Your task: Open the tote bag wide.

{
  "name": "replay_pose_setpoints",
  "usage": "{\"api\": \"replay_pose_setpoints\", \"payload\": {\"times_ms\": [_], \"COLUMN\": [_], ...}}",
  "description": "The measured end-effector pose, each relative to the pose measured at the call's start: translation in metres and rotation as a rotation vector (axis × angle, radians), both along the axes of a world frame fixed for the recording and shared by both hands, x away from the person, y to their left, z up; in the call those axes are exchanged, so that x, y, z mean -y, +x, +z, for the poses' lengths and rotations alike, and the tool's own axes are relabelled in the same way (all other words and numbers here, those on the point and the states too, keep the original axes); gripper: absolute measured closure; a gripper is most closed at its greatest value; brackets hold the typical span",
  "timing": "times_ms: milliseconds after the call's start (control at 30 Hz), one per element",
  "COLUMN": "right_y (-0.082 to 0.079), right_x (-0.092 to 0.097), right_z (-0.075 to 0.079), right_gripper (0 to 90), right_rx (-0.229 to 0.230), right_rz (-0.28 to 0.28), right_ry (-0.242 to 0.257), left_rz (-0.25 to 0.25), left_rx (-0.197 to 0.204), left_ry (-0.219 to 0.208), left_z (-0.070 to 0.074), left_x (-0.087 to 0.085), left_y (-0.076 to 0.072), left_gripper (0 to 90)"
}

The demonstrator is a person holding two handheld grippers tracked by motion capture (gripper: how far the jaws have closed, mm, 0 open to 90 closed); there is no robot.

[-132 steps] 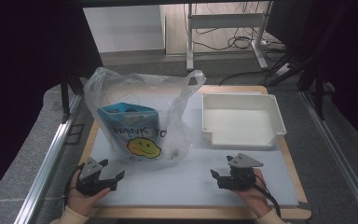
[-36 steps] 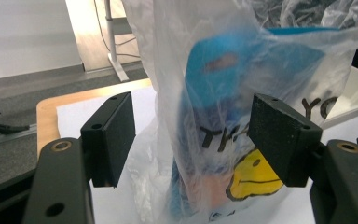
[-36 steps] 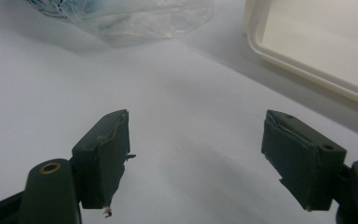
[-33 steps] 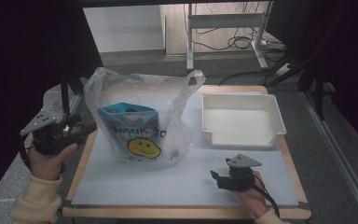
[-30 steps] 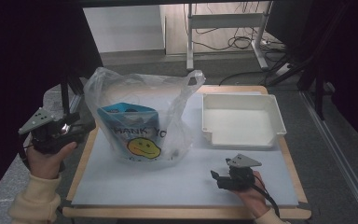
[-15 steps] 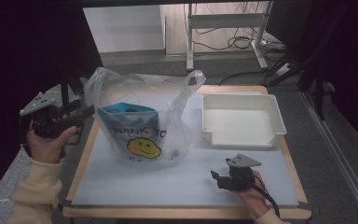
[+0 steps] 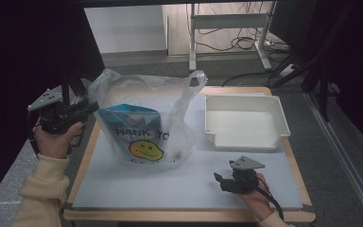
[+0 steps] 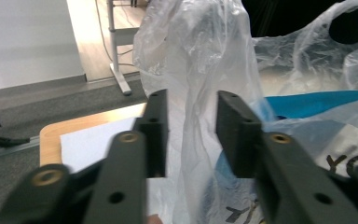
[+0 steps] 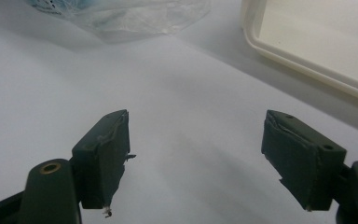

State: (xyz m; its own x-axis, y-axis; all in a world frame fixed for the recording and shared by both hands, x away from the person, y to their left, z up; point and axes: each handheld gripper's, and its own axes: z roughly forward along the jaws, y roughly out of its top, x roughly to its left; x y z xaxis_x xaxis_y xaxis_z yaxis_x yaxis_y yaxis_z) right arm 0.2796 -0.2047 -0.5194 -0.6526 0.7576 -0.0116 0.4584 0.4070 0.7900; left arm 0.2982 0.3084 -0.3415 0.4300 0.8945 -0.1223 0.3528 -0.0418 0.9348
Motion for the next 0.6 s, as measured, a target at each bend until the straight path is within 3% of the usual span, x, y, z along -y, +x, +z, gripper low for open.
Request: {"api": "replay_pose_setpoints", "payload": {"times_ms": [67, 200, 600], "right_y": [0.0002, 0.0003, 0.0001], "right_x": [0.0003, 0.0002, 0.0012], "right_z": [-0.0004, -0.0005, 0.0004], "right_gripper": [23.6, 23.6, 23.6], "right_rx": [0.000, -0.003, 0.003], "right_rz": [0.000, -0.003, -0.008], "right_ry": [-0.001, -0.003, -0.007], "left_rz": [-0.013, -0.035, -0.059], "left_rx": [0.009, 0.027, 0.030], "left_ry": [-0.002, -0.012, -0.033], "left_z": [0.0000, -0.0004, -0.0062], "left_x": [-0.0001, -0.0010, -0.0027], "left_y": [-0.0009, -0.0036, -0.0085], "left_gripper": [78.3, 85.6, 90.0]}}
